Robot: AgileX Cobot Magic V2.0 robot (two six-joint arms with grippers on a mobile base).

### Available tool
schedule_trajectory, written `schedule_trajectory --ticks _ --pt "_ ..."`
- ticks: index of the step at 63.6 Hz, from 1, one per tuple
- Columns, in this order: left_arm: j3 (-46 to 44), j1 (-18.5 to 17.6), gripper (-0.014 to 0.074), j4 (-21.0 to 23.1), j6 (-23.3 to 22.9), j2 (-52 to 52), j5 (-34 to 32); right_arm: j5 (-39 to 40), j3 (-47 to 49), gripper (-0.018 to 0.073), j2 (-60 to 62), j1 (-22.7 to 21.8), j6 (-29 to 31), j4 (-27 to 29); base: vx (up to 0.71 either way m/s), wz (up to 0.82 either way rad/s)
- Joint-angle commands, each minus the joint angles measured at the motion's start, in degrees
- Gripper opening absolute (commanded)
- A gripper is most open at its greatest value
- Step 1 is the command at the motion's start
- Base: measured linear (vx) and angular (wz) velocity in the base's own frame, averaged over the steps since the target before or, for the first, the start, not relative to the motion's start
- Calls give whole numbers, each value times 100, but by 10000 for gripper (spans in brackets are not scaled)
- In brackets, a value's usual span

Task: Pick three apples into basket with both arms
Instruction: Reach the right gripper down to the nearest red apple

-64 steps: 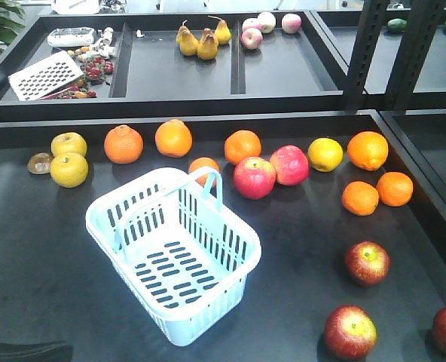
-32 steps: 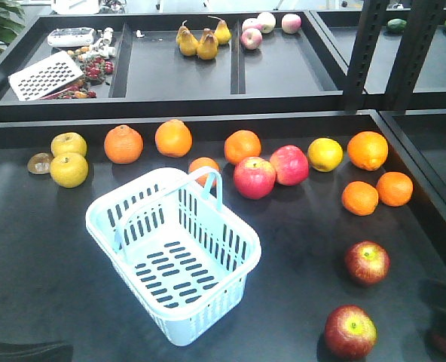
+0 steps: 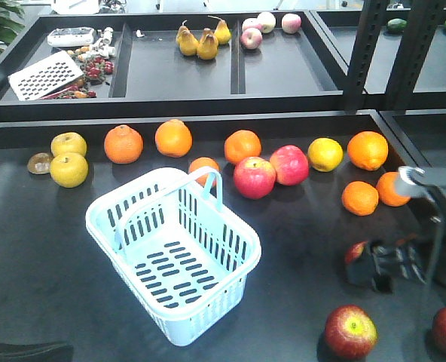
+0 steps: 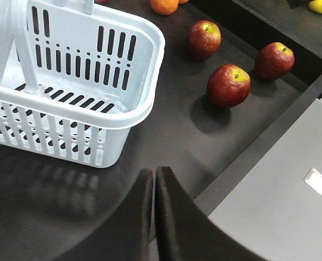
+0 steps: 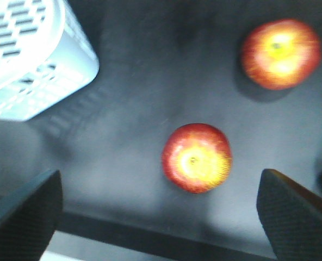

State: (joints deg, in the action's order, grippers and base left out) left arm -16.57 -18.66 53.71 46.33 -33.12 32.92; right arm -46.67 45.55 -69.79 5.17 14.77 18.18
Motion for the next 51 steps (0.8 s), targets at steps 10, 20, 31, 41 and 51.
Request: schedule_trajectory --ticks 10,20,31,41,51 --pt "-155 -11 -6 235 18 -9 -173 -281 806 643 -1452 549 -95 -233 0 0" --pt "-155 -11 -6 224 18 -9 -153 -234 910 626 -2121 569 -951 -1081 0 0" --pt "-155 -11 -6 205 18 -9 -155 -48 910 621 -2622 569 -1179 -1378 0 0" --pt "-155 -11 -6 205 18 -9 -155 146 910 616 -3035 569 -1173 -1261 0 0" --pt "-155 -11 -6 205 18 -9 -155 275 910 609 -3422 569 -1143 -1233 0 0"
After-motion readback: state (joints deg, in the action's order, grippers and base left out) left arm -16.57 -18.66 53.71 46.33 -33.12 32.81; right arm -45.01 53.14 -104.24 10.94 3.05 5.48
